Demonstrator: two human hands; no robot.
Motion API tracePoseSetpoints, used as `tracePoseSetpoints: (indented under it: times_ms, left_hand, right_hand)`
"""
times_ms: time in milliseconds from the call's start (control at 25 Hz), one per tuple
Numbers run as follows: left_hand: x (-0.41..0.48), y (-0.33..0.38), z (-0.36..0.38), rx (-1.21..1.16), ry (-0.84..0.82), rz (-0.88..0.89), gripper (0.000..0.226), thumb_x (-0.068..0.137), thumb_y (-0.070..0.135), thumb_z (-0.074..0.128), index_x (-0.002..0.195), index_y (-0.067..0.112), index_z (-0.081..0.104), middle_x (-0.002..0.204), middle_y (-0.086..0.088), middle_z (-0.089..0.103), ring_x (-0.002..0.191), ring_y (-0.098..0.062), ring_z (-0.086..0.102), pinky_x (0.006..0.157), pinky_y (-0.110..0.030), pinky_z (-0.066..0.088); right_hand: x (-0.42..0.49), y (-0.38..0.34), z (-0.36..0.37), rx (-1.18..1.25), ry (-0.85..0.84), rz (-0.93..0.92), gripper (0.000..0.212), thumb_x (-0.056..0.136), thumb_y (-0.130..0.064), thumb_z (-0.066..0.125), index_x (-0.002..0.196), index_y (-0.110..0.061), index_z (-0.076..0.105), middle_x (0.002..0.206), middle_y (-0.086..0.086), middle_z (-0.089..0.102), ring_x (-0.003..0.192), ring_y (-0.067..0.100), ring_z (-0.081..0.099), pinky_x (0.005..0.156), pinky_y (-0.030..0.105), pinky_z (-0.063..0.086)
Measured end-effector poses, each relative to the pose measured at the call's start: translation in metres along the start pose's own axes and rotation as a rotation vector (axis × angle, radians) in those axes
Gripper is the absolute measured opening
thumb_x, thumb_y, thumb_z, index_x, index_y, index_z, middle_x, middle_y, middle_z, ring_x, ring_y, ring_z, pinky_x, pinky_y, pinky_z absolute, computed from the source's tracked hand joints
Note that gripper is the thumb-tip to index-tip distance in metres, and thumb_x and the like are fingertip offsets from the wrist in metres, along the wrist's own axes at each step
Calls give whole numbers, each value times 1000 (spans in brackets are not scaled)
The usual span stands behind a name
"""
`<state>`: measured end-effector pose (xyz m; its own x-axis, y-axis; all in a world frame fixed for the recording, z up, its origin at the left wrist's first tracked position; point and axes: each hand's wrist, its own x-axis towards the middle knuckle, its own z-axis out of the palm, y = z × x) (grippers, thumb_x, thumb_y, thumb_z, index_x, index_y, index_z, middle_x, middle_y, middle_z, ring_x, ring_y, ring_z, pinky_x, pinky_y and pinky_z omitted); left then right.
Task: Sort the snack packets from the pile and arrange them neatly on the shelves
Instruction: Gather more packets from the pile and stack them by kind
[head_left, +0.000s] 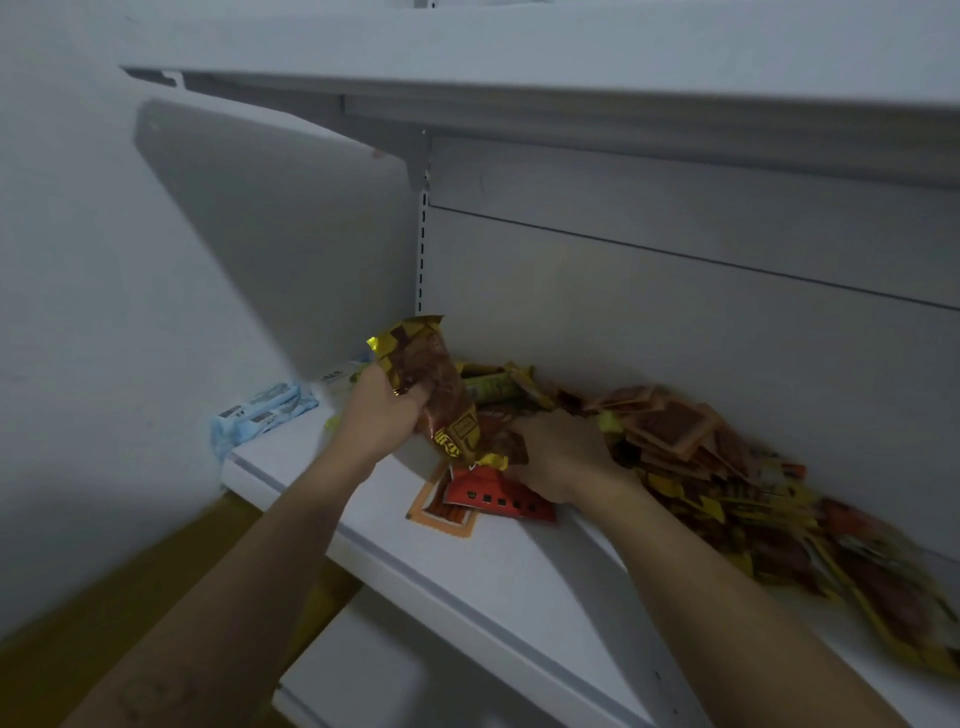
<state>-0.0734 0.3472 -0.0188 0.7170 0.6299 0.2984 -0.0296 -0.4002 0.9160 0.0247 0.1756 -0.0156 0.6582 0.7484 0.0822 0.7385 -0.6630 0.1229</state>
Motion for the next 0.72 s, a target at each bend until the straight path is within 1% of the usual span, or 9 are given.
tracePoseSetpoints:
  times_ms: [80,120,200,320,440,480,560,640,720]
  left_hand:
    - [-6,1,-1,-83,34,-2,6,93,13,63,96,17,66,80,9,68,65,1,63,48,-7,44]
    - [-7,1,-3,-119,51,-7,5,93,14,64,93,17,66,78,7,69,59,1,63,46,-9,44]
    - [-7,4,-7,-179,97,-15,5,94,18,64,89,19,66,75,2,69,52,1,62,45,-15,46]
    - [2,12,-7,-245,124,-17,5,94,21,64,93,25,67,87,6,72,78,-9,69,65,-26,54]
    - [9,28,8,-259,80,13,6,92,17,64,92,23,67,91,1,71,90,-23,68,74,-31,53]
    - [8,36,16,-274,54,46,8,92,14,64,94,21,67,93,1,71,92,-23,68,76,-32,53]
    - [-4,52,38,-333,-9,121,19,92,8,63,95,27,63,97,4,70,95,-16,67,79,-30,54]
    - [-20,67,65,-365,-83,160,25,91,6,64,101,29,61,100,9,68,95,-6,65,79,-25,55]
    - [-37,80,98,-397,-171,170,27,90,5,65,113,19,61,104,6,68,95,-8,65,79,-20,54]
  right_hand:
    - [-2,-3,-2,-6,95,39,28,94,-32,54,118,-21,62,115,5,66,104,27,61,71,32,42]
    - [-3,-3,-7,18,132,67,24,95,-28,53,114,-20,64,111,5,67,101,28,63,69,31,41]
    - [-7,2,-23,99,242,108,25,95,-32,54,111,-20,68,107,7,69,99,30,64,71,32,43]
    - [-16,15,-54,339,471,123,23,94,-32,59,109,-19,70,101,4,72,94,25,64,69,30,43]
    - [-32,30,-75,478,668,68,26,92,-15,61,114,-23,72,111,0,71,101,19,64,81,27,48]
    - [-39,36,-76,486,709,48,29,91,-10,61,113,-24,72,117,-1,68,107,17,61,87,26,48]
    - [-58,53,-68,514,748,76,33,89,-2,60,111,-24,74,131,-1,60,118,12,54,99,21,42]
    - [-83,73,-54,615,784,153,37,88,3,60,107,-25,75,137,-2,54,120,4,48,101,14,37]
    - [-116,91,-42,724,864,235,42,87,8,60,100,-30,74,133,-7,52,114,-4,49,95,11,43]
